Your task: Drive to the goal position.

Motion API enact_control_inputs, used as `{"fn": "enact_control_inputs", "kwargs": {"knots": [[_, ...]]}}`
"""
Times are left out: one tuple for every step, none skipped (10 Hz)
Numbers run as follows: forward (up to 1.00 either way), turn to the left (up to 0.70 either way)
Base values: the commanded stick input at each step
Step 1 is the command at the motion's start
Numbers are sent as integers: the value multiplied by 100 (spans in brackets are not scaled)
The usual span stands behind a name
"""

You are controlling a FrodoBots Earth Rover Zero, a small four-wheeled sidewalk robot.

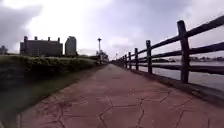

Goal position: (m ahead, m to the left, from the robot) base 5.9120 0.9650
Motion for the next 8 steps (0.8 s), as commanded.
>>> {"fn": "enact_control_inputs", "kwargs": {"knots": [[100, 0], [94, 0], [61, 0], [0, 0], [0, 0], [0, 0], [0, 0], [0, 0]]}}
